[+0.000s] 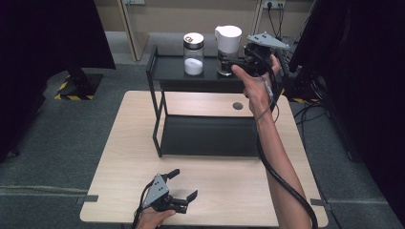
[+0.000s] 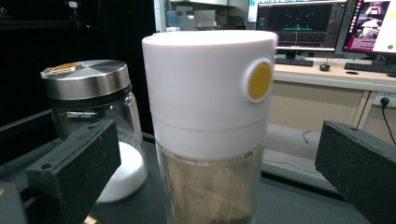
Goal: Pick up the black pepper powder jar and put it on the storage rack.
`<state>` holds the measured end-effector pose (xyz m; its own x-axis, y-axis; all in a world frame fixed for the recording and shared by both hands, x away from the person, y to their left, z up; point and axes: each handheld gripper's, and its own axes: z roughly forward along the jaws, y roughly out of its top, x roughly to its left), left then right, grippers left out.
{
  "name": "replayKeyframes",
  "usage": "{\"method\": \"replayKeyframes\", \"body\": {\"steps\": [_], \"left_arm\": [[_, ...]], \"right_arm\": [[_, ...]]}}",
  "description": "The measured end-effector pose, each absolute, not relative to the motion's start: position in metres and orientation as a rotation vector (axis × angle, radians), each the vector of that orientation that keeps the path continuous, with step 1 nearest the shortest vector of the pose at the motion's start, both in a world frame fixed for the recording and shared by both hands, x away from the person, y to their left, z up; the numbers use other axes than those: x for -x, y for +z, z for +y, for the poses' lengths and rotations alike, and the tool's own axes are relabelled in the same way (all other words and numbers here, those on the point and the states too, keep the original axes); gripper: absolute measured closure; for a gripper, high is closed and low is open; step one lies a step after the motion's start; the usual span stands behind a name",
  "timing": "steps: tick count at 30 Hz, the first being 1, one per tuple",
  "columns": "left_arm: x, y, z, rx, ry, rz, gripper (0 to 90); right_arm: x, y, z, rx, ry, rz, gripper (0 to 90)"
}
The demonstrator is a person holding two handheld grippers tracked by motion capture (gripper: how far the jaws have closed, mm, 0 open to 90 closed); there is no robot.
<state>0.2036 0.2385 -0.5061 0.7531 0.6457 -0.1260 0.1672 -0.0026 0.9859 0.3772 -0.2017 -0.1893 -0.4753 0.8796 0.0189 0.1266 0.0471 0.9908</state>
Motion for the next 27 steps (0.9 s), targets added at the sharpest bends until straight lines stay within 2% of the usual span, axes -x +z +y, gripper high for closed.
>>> {"method": "replayKeyframes", "body": {"steps": [27], "left_arm": [[-0.204,-0.507,0.238,-1.555,0.432,0.691,0.1]], "right_arm": [[-0.33,-0.229,-0.253,-0.899,1.628,1.716,0.4]]}}
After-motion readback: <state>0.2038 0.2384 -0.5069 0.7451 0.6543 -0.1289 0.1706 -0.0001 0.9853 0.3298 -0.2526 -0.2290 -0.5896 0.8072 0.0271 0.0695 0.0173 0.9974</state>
